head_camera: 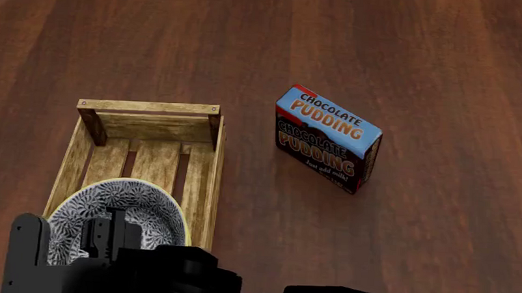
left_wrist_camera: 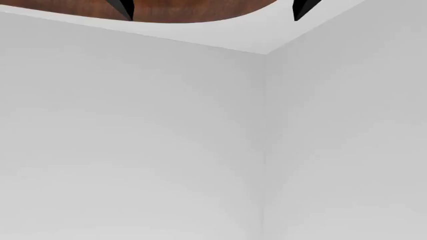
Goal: Stack the left bowl on the right bowl and place them in the tray.
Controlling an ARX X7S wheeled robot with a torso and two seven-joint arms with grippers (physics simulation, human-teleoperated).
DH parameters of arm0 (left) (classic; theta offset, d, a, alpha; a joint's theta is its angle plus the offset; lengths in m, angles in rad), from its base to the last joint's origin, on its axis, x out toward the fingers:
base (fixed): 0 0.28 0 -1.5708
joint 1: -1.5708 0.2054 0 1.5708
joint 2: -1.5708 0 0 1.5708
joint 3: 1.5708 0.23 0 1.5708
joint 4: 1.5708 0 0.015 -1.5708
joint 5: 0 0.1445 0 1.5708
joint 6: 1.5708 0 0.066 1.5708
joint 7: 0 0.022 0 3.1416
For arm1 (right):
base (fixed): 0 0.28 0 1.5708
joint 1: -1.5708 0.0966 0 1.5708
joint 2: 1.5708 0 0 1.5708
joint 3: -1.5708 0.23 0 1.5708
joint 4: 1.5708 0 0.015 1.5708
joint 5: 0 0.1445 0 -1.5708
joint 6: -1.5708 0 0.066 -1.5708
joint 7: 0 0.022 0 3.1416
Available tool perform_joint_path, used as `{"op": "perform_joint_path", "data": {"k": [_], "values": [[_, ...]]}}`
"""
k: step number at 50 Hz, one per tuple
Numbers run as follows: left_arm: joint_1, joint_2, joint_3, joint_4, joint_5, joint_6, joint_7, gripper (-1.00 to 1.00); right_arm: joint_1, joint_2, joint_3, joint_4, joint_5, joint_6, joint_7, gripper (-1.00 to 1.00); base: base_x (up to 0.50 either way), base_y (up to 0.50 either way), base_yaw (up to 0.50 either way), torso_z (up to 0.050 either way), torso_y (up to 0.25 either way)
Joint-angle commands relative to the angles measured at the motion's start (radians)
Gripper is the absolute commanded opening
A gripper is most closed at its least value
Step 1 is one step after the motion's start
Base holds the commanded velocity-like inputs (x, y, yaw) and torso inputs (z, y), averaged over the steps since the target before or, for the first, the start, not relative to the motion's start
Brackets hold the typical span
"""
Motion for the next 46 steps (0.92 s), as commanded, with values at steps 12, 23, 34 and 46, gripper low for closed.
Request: {"op": "perform_joint_path", "data": {"k": [12, 23, 34, 46], "values": [[0.008, 0.001, -0.014, -0.001, -0.009, 0.003, -0.001, 1.0, 0.077, 0.0, 0.002, -0.09, 0.093, 0.029, 0.071, 1.0, 0.0, 0.0, 0.0, 0.0, 0.0], [0.009, 0.002, -0.013, -0.002, -0.008, 0.006, 0.001, 1.0, 0.146, 0.0, 0.004, -0.12, 0.196, 0.017, 0.141, 1.0, 0.0, 0.0, 0.0, 0.0, 0.0], [0.006, 0.001, -0.006, -0.001, -0.004, 0.004, 0.0, 1.0, 0.204, 0.0, 0.003, -0.109, 0.299, -0.03, 0.208, 1.0, 0.0, 0.0, 0.0, 0.0, 0.0], [0.006, -0.002, -0.005, 0.002, -0.004, 0.0, -0.003, 1.0, 0.242, 0.0, 0.003, -0.066, 0.359, -0.076, 0.261, 1.0, 0.0, 0.0, 0.0, 0.0, 0.0]]}}
